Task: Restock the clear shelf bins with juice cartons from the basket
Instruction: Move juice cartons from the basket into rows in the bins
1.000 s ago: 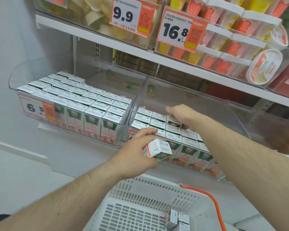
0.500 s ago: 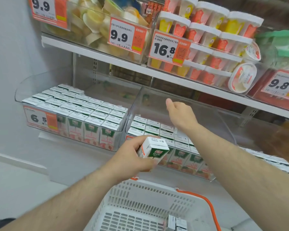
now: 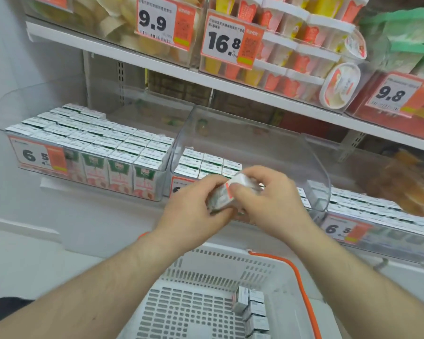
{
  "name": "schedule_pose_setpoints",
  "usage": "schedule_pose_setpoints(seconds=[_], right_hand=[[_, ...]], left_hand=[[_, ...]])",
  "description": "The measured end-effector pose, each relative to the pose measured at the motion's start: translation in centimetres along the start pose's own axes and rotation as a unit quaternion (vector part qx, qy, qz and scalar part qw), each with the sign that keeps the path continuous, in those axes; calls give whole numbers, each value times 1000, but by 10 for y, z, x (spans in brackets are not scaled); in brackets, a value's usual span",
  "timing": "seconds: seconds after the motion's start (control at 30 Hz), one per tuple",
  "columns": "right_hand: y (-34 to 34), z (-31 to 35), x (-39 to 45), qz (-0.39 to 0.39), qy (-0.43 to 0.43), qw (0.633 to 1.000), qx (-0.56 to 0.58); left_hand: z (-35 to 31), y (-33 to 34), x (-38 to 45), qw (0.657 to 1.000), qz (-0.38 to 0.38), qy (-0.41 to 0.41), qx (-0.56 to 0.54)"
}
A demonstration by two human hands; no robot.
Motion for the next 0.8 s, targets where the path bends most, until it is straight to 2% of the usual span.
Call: schedule_pose_setpoints(seconds=[0.07,0.13,0.23,0.3,0.4,0.5,0.8], right_hand=[[-24,-11,23,-67,20,997,-46],[-37,-30,51,-87,60,990,-98],[-28,-65,89,-45,82,981,-170],[-14,-83,103,-2,101,973,-208],[7,-100,114,62,136,960,-236],[25,-109,120,116,147,957,-221],[35,-108,127,163,169,956,-173]], left_hand=[[-5,-1,2,978,-38,57,199],[7,7,4,934,19,37,354],[30,20,4,891,98,-15,443],[36,22,5,884,111,-27,453],[38,24,7,894,107,-43,432],[40,25,7,903,103,-50,413],[43,31,9,911,95,-54,399]])
Point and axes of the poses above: each hand's wrist, its own x-axis towards the middle knuckle, its own y-axis out of the palm, z = x × y, the point moved 5 cm from there along x, towards the middle knuckle, and after that the axes turned 5 degrees about -y, right-handed, at the moved point
